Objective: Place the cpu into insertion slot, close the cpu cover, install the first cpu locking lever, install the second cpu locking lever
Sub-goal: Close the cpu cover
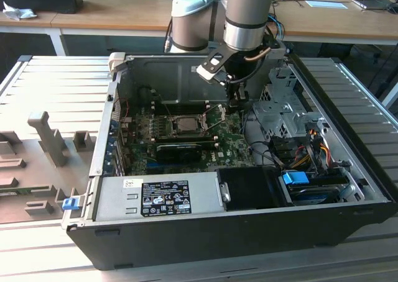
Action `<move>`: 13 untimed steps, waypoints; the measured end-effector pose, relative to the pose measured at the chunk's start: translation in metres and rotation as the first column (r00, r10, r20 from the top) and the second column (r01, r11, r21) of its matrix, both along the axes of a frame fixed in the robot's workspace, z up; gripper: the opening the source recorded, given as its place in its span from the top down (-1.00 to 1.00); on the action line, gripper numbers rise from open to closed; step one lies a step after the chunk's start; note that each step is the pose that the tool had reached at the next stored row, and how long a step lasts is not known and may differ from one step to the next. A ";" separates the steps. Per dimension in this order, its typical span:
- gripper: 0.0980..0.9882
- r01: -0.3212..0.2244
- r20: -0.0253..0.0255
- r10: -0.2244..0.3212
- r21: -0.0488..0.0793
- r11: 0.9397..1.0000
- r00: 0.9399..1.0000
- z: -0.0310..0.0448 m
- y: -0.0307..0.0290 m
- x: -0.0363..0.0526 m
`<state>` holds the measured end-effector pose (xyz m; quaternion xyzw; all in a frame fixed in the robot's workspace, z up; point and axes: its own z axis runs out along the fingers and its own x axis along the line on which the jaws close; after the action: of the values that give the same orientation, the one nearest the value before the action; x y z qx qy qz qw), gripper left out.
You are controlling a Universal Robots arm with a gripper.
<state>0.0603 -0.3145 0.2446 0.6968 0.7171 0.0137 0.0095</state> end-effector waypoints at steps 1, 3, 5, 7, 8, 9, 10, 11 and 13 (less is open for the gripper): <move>0.98 0.000 -0.005 0.000 0.000 1.000 1.000 0.0001 0.0000 -0.0049; 0.98 -0.001 -0.005 0.001 0.000 1.000 1.000 0.0001 0.0000 -0.0183; 0.98 -0.001 -0.005 0.001 0.000 1.000 1.000 0.0002 0.0000 -0.0300; 0.98 -0.001 -0.005 0.001 0.000 1.000 1.000 -0.0002 0.0000 -0.0488; 0.98 -0.001 -0.005 0.001 0.000 1.000 1.000 -0.0010 0.0002 -0.0608; 0.98 -0.001 -0.005 0.001 0.000 1.000 1.000 -0.0017 0.0003 -0.0676; 0.98 -0.001 -0.005 0.001 0.000 1.000 1.000 -0.0028 0.0004 -0.0709; 0.98 -0.001 -0.005 0.001 0.000 1.000 1.000 -0.0051 0.0005 -0.0741; 0.98 -0.001 -0.005 0.001 0.000 1.000 1.000 -0.0103 0.0006 -0.0795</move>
<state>-0.0191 -0.3139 0.2343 0.6964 0.7175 0.0120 0.0078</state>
